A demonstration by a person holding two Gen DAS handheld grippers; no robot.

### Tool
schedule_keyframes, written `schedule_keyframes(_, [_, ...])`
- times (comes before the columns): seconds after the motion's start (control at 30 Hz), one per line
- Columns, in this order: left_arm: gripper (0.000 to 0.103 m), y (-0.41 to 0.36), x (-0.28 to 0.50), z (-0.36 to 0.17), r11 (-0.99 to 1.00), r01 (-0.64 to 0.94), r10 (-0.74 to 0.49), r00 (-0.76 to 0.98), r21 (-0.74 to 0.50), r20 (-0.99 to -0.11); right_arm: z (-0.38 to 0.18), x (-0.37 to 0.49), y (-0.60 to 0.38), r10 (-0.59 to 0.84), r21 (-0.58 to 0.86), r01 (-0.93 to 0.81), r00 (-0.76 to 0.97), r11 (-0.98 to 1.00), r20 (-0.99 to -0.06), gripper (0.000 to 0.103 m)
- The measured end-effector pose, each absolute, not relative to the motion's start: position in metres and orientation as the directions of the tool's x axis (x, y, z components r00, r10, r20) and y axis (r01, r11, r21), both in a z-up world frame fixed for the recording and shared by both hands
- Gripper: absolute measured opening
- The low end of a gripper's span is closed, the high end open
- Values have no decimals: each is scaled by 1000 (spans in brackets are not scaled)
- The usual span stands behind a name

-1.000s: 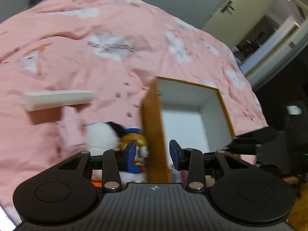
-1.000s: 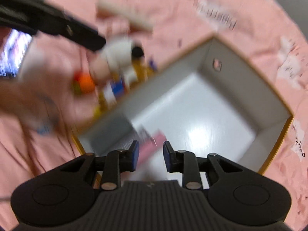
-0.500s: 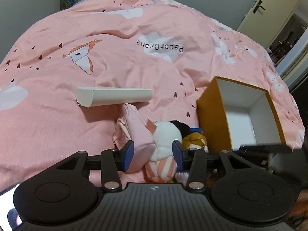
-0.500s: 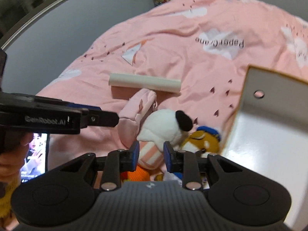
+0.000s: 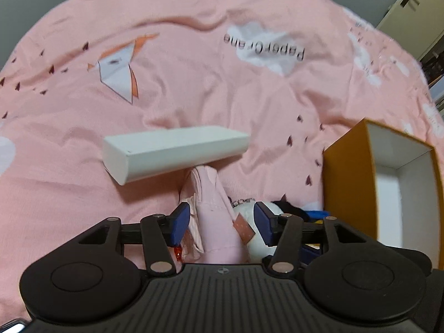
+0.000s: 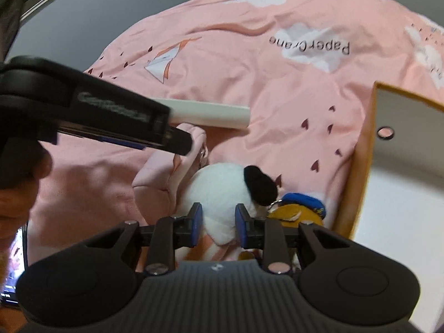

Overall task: Organize objects
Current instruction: 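Grasp the pink fabric pouch with the left tool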

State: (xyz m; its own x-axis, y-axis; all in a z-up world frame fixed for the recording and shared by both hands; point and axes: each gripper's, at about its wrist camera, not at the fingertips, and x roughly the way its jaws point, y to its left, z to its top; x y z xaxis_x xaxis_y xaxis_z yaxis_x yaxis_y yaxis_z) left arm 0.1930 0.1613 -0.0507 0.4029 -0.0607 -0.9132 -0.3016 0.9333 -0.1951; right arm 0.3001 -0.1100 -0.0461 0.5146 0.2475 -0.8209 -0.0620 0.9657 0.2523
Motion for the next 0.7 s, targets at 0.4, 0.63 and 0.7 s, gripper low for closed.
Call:
schedule_keyframes(0.4, [38, 163, 191, -73, 943, -291, -41, 378, -161, -925, -54, 300, -117, 325, 296, -138, 487, 945, -810, 29])
schedule_keyframes(0.63, [26, 162, 136, -45, 937, -269, -39, 555, -223, -831, -16, 252, -108, 266, 156, -252, 498, 955, -826, 29])
schedule_keyframes(0.7, [26, 158, 117, -27, 938, -257, -27, 616, -234, -787, -15, 237, -100, 240, 109, -287, 473, 952, -848, 29])
